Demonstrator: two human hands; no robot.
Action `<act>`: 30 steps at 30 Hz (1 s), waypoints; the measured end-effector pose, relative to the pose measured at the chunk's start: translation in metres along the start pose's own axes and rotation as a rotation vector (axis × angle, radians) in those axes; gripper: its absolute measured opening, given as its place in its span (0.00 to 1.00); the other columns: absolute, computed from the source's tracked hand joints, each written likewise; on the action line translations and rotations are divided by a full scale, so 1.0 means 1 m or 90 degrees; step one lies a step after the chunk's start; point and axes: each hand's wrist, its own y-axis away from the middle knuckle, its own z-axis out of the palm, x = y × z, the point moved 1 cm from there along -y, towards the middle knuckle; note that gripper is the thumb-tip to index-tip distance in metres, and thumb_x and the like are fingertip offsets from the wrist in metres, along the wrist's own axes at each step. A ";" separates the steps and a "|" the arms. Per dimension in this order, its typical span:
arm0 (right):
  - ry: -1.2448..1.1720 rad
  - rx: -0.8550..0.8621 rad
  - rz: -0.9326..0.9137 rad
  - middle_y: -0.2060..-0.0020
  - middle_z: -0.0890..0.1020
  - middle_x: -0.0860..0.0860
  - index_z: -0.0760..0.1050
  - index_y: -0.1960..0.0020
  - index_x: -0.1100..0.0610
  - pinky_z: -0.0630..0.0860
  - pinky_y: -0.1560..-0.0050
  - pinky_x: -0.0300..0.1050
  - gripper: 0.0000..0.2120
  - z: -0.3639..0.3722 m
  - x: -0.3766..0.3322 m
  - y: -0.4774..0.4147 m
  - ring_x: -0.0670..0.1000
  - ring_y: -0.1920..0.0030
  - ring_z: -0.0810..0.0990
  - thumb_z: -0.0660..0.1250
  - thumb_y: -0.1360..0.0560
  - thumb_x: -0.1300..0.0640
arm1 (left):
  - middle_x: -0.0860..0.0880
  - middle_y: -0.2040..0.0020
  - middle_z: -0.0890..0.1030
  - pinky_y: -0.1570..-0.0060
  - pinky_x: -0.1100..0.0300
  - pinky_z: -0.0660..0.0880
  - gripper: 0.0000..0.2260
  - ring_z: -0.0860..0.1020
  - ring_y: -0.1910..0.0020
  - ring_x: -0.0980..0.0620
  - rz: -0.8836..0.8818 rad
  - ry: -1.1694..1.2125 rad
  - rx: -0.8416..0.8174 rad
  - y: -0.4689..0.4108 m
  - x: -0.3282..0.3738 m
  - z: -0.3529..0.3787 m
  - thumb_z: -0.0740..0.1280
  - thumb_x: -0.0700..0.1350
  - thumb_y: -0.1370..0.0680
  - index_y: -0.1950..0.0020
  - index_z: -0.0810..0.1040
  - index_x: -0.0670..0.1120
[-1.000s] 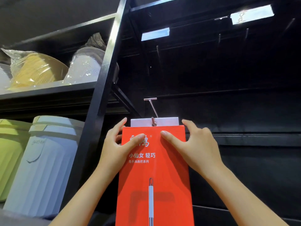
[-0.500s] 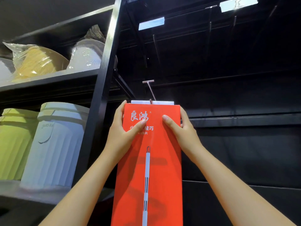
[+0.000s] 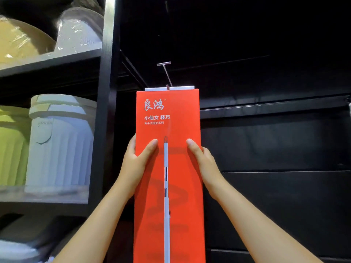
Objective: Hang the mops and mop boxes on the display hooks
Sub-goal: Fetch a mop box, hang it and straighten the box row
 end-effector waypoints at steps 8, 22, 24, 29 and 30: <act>0.028 0.017 -0.023 0.26 0.64 0.48 0.57 0.22 0.46 0.67 0.29 0.60 0.62 0.007 0.026 0.021 0.51 0.26 0.65 0.64 0.49 0.17 | 0.52 0.45 0.84 0.48 0.51 0.81 0.22 0.84 0.49 0.53 -0.053 -0.023 0.025 0.008 -0.020 -0.008 0.68 0.62 0.28 0.36 0.74 0.56; 0.022 0.039 -0.002 0.29 0.70 0.50 0.61 0.24 0.47 0.73 0.33 0.58 0.62 0.006 0.026 0.013 0.53 0.34 0.74 0.63 0.51 0.16 | 0.52 0.42 0.81 0.48 0.51 0.81 0.26 0.83 0.47 0.52 -0.046 -0.072 0.054 0.002 -0.021 -0.003 0.67 0.64 0.27 0.32 0.71 0.55; 0.029 0.039 0.005 0.29 0.70 0.50 0.61 0.24 0.47 0.73 0.33 0.59 0.62 0.006 0.024 0.014 0.53 0.33 0.74 0.63 0.50 0.16 | 0.52 0.39 0.79 0.45 0.52 0.80 0.27 0.81 0.45 0.54 -0.023 -0.091 0.081 0.004 -0.018 -0.001 0.68 0.62 0.26 0.30 0.70 0.53; 0.039 0.032 0.021 0.28 0.69 0.50 0.60 0.24 0.49 0.72 0.33 0.59 0.62 0.005 0.024 0.029 0.54 0.32 0.73 0.64 0.49 0.17 | 0.50 0.24 0.64 0.32 0.57 0.66 0.36 0.65 0.31 0.60 0.023 -0.184 0.158 0.021 -0.011 0.006 0.67 0.60 0.24 0.21 0.54 0.54; 0.053 0.031 0.017 0.28 0.69 0.50 0.60 0.23 0.50 0.72 0.32 0.58 0.61 0.005 0.027 0.035 0.53 0.31 0.72 0.65 0.48 0.18 | 0.51 0.22 0.60 0.31 0.56 0.64 0.36 0.63 0.29 0.59 0.040 -0.238 0.169 0.027 -0.010 0.007 0.66 0.60 0.23 0.21 0.52 0.55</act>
